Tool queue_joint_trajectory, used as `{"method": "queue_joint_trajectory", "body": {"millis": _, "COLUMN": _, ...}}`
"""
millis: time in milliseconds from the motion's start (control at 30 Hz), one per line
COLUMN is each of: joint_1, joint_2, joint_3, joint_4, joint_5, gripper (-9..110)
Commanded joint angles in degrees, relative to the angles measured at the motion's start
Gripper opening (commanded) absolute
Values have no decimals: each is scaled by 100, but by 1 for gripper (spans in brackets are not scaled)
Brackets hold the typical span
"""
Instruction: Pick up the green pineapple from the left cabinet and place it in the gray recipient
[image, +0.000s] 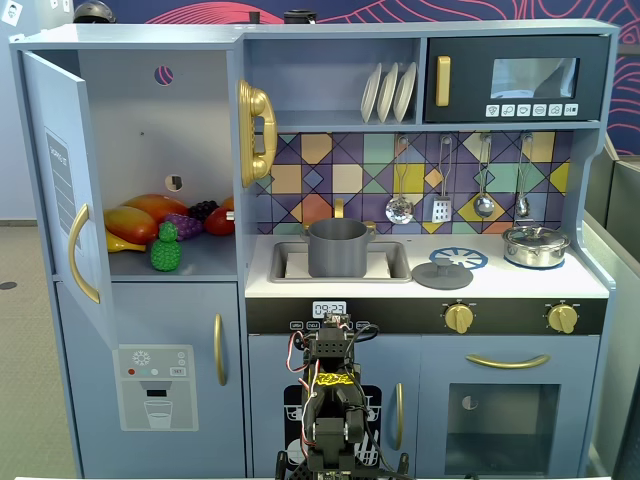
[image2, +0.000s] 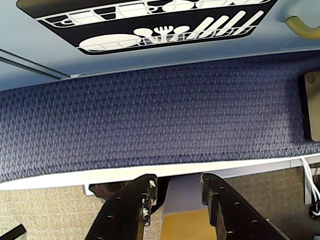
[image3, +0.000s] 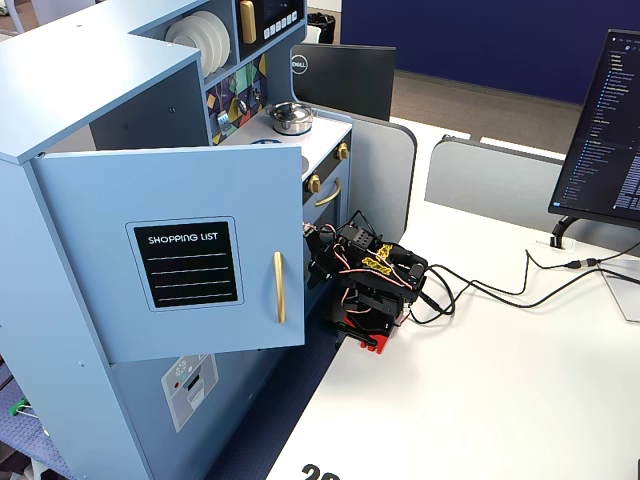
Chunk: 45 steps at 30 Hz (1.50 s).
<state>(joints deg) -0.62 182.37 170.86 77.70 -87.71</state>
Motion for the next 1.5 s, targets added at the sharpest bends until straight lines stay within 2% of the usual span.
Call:
{"method": "queue_joint_trajectory", "body": {"millis": 0, "joint_1": 35, "joint_2": -26, "joint_3": 105, "joint_4": 1002, "joint_5": 123, "gripper": 0}}
{"method": "queue_joint_trajectory", "body": {"millis": 400, "joint_1": -176, "joint_2": -26, "joint_3": 105, "joint_4": 923, "joint_5": 123, "gripper": 0}}
{"method": "queue_joint_trajectory", "body": {"millis": 567, "joint_1": -1934, "joint_2": -149, "joint_3": -378, "joint_4": -1055, "joint_5": 694, "gripper": 2}}
{"method": "queue_joint_trajectory", "body": {"millis": 633, "joint_1": -2698, "joint_2": -396, "joint_3": -844, "joint_4": -2355, "joint_5": 668, "gripper": 4}}
{"method": "queue_joint_trajectory", "body": {"millis": 767, "joint_1": -3876, "joint_2": -1547, "joint_3": -1652, "joint_4": -5985, "joint_5": 413, "gripper": 16}}
{"method": "queue_joint_trajectory", "body": {"millis": 833, "joint_1": -4219, "joint_2": -2268, "joint_3": -2232, "joint_4": -6987, "joint_5": 229, "gripper": 23}}
{"method": "queue_joint_trajectory", "body": {"millis": 967, "joint_1": -4553, "joint_2": -3199, "joint_3": -3331, "joint_4": -7541, "joint_5": 255, "gripper": 37}}
{"method": "queue_joint_trajectory", "body": {"millis": 1267, "joint_1": -4975, "joint_2": -4623, "joint_3": -4271, "joint_4": -8323, "joint_5": -431, "gripper": 38}}
{"method": "queue_joint_trajectory", "body": {"millis": 1467, "joint_1": -4737, "joint_2": -5458, "joint_3": -4720, "joint_4": -9000, "joint_5": -202, "gripper": 40}}
